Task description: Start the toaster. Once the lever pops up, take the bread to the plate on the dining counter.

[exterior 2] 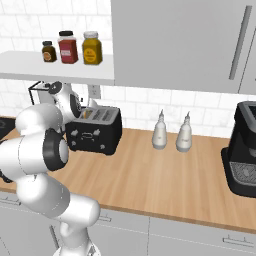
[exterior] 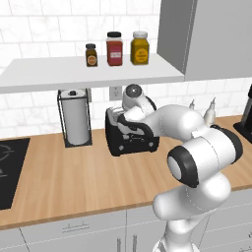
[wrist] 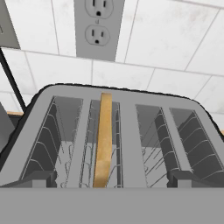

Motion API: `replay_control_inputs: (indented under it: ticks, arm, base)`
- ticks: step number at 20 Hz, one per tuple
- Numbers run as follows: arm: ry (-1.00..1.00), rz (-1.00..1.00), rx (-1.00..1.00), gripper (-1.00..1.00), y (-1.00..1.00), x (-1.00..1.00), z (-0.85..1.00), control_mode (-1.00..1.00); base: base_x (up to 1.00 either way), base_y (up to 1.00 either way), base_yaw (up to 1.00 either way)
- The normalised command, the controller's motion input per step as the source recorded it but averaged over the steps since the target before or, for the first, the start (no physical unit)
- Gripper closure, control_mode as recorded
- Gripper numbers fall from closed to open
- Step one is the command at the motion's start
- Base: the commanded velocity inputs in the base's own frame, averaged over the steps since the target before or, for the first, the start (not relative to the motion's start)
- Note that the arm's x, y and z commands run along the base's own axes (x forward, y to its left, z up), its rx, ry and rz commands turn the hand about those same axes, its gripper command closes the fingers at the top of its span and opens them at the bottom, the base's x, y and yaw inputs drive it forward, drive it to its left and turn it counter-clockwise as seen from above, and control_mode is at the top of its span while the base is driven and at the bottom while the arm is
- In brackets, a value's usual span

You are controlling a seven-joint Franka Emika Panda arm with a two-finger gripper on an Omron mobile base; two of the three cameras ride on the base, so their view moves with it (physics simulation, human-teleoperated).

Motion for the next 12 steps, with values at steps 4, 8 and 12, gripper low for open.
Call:
replay_control_inputs:
  ticks: [4, 8, 12]
  arm:
    - [0.00, 0.00, 0.00, -1.00, 0.00, 0.00, 0.00, -1.00]
    - [0.00, 0.00, 0.00, -1.00, 0.00, 0.00, 0.00, -1.00]
    - [0.00, 0.00, 0.00, -1.00, 0.00, 0.00, 0.00, -1.00]
  base:
    - [0.00, 0.00, 0.00]
    - [0.00, 0.00, 0.00]
    - [0.00, 0.00, 0.00]
